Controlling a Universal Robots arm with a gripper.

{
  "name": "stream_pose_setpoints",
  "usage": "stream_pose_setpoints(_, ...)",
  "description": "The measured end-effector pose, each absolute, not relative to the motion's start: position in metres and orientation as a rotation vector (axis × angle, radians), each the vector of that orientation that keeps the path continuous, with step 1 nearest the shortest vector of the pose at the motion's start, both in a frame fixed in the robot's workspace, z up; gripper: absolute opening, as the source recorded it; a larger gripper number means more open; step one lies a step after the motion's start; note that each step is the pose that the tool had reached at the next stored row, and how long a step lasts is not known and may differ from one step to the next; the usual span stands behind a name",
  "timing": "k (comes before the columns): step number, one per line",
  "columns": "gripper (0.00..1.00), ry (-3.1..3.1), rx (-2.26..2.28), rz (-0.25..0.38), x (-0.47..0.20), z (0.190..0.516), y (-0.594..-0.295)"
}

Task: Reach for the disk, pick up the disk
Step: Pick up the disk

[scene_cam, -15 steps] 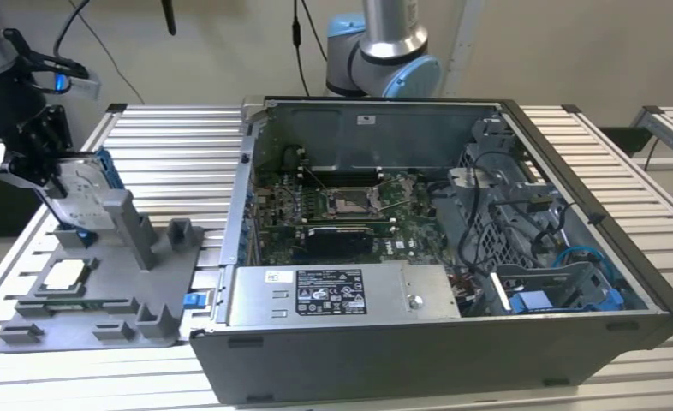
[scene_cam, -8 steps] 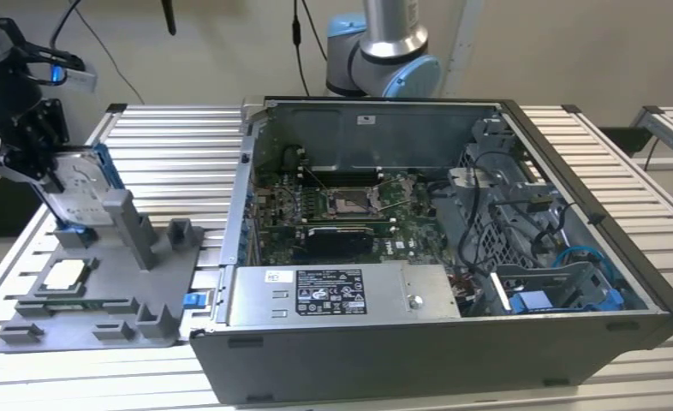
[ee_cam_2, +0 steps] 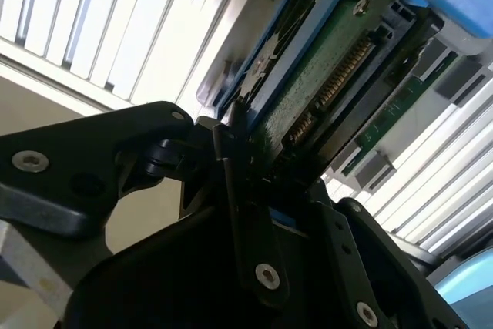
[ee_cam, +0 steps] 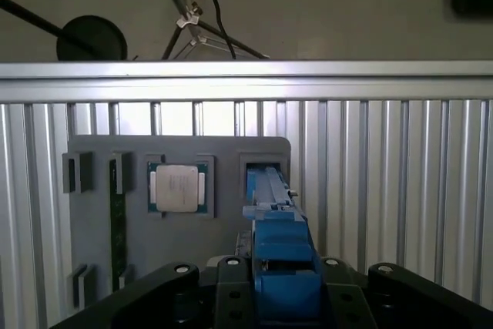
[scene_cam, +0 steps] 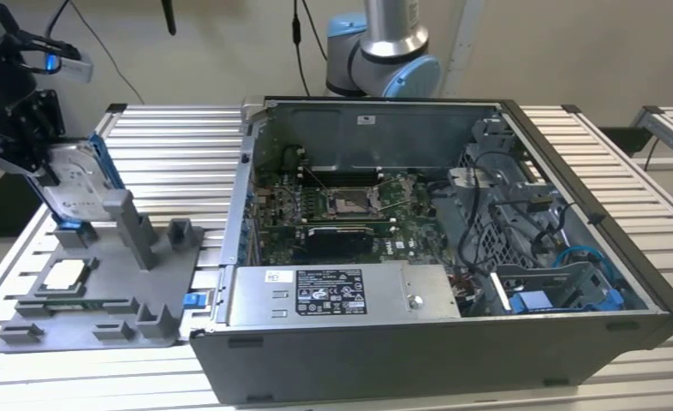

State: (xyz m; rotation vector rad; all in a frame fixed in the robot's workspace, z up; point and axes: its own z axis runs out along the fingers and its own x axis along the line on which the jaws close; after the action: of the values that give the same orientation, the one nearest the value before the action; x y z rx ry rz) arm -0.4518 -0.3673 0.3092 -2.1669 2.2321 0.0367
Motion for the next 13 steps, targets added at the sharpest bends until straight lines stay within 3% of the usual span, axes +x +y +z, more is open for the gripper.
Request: stream_pose_setpoints(13, 0.0, 2.232, -2.167, 0.037, -0.452, 0.337, -0.367)
